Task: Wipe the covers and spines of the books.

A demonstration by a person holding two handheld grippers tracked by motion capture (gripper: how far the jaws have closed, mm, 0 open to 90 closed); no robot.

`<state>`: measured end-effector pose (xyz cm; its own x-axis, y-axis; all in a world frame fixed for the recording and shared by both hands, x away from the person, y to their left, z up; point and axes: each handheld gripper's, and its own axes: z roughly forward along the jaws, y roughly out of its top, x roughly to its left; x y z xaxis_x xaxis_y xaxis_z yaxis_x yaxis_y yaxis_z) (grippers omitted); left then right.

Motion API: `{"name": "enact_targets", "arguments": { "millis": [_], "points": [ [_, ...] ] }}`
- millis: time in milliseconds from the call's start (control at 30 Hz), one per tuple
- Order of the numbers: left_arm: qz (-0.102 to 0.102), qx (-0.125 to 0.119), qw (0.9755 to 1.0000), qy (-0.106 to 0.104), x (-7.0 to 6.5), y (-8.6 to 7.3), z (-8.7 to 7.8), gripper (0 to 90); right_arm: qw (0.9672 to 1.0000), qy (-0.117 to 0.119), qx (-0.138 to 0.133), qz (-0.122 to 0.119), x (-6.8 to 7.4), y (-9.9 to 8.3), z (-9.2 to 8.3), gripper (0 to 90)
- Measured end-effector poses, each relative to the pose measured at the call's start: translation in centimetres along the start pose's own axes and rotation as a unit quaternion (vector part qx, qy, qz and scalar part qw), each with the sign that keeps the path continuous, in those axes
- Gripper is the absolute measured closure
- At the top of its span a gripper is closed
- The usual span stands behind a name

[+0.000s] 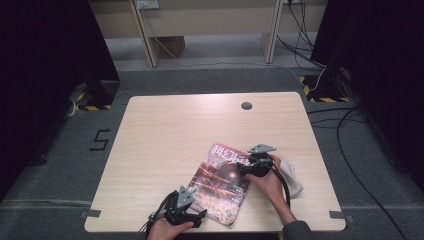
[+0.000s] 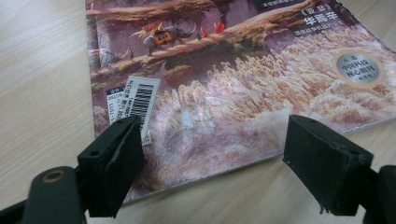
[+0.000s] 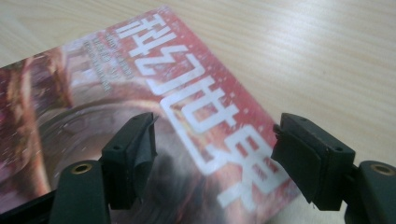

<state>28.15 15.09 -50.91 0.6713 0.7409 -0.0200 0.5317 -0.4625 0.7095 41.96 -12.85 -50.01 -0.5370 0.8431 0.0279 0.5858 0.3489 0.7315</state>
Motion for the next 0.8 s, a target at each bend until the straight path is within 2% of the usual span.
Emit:
{"name": "enact_targets", "arguments": {
  "millis": [133, 167, 200, 267, 367, 567, 633, 667, 700, 733, 767, 800],
  "points": [
    [0.000, 0.000, 1.0000, 0.000, 0.0, 0.0, 0.0, 18.6, 1.0000, 0.000, 0.004, 0.004, -0.2, 0.4, 0.9, 29.4],
    [0.001, 0.000, 1.0000, 0.000, 0.0, 0.0, 0.0, 18.6, 0.9999, -0.001, 0.013, 0.008, -0.4, 0.5, 1.4, 28.8],
    [0.001, 0.000, 1.0000, 0.000, 0.0, 0.0, 0.0, 18.5, 1.0000, 0.000, 0.009, 0.004, -0.5, 0.5, 1.5, 28.8],
    [0.000, 0.000, 1.0000, 0.000, 0.0, 0.0, 0.1, 18.1, 0.9999, 0.000, 0.011, 0.004, -0.4, 0.5, 1.5, 28.8],
    [0.001, 0.002, 1.0000, 0.000, 0.1, 0.0, 0.1, 17.3, 0.9997, 0.001, 0.020, -0.015, 0.2, 0.4, 1.3, 27.9],
    [0.005, 0.004, 1.0000, 0.001, 0.0, 0.0, 0.1, 16.9, 0.9998, 0.002, 0.013, -0.013, -0.3, 0.6, 1.6, 28.6],
    [0.004, 0.003, 1.0000, 0.001, 0.0, 0.0, 0.1, 16.8, 0.9999, -0.002, 0.009, -0.008, -0.5, 0.8, 2.0, 27.1],
    [0.004, 0.002, 1.0000, 0.001, 0.1, 0.1, 0.2, 16.7, 1.0000, -0.002, 0.008, 0.004, -0.5, 0.8, 2.2, 26.8],
    [0.003, 0.002, 1.0000, 0.001, 0.1, 0.1, 0.2, 16.5, 0.9999, 0.004, 0.004, 0.014, -0.5, 0.7, 2.4, 26.5],
    [0.003, 0.002, 1.0000, 0.001, 0.1, 0.1, 0.2, 16.5, 0.9999, 0.004, 0.004, 0.014, -0.5, 0.7, 2.4, 26.5],
    [0.004, 0.002, 1.0000, 0.002, 0.1, 0.1, 0.2, 16.5, 0.9996, 0.010, 0.003, 0.027, -0.7, 0.7, 2.5, 26.3],
    [0.004, 0.002, 1.0000, 0.002, 0.1, 0.1, 0.2, 16.5, 0.9996, 0.010, 0.003, 0.027, -0.7, 0.7, 2.5, 26.3]
  ]
}}
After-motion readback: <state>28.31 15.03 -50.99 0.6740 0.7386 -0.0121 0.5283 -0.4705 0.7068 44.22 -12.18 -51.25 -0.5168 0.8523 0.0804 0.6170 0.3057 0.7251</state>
